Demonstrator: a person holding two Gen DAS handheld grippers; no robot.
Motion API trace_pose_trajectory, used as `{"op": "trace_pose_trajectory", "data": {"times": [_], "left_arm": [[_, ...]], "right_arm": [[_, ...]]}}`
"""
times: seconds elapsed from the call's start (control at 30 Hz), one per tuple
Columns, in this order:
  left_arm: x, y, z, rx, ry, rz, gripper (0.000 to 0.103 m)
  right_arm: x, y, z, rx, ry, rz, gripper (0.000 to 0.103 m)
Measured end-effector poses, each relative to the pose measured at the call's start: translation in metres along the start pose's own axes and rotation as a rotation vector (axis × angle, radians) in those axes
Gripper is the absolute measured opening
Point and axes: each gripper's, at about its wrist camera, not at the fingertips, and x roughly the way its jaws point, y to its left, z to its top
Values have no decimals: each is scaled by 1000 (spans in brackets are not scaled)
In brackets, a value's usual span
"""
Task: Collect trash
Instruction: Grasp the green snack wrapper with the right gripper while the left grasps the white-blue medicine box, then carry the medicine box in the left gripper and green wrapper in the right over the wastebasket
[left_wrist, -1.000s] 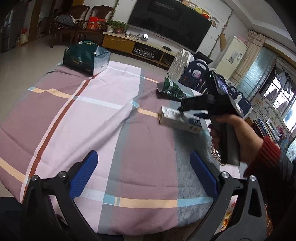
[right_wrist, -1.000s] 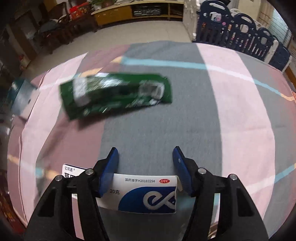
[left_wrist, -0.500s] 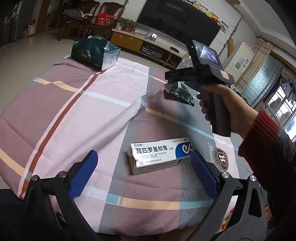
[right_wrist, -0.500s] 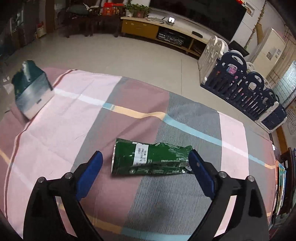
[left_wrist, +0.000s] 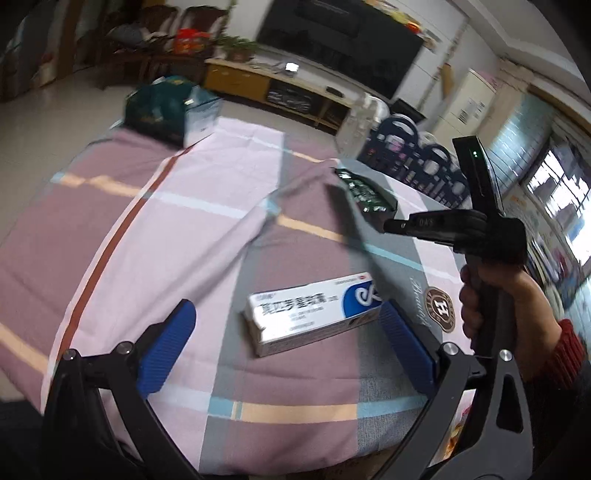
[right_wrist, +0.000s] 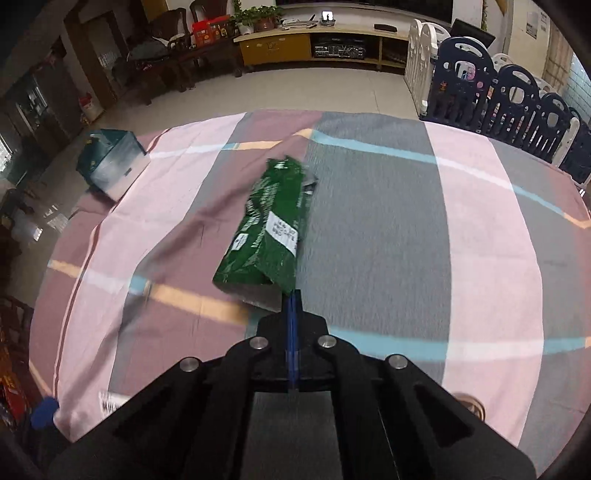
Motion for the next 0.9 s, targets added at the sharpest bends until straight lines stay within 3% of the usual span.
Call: {"op": "trace_pose_trajectory", "data": {"times": [0.13,0.2,0.27,0.33,0.37,0.4,0.47,0.5,0.57,0.63,0.8,0.9], "left_arm": [[39,-43,22,361,147,-89,99],[63,-60,19,547,235,-29,99],[74,-66,15,637,288,-32,99],[82,-65,12,653,339,-56,99],[85,-63,10,653,365,-65,99],[87,-62,9,653,383,-71,94],[89,-59,6,649,387,-66,76],[90,-56,5,638,399,-59,59],[91,-52,6,608,420,-62,53],[86,-49,6,593,418,-62,47],[69,-41,9,542,416,-33,43],[55,-30,15,467,383,-17,42]], "right_arm": [[-40,-7,-59,-20,38,15,1],[-55,-15,-87,-13,67,1,1],[-66,-25,-104,-15,92,-38,3],[-77,-34,-118,-17,100,-66,23],[-82,-37,-122,-14,97,-63,53],[-88,-38,-125,-6,74,-64,75],[-97,-38,-124,-2,16,-56,78],[-95,-37,-120,-7,14,-52,78],[-90,-34,-113,0,18,-46,78],[-83,-28,-106,30,20,13,78],[-75,-24,-91,150,23,105,78],[-69,-23,-95,130,96,-1,78]]}}
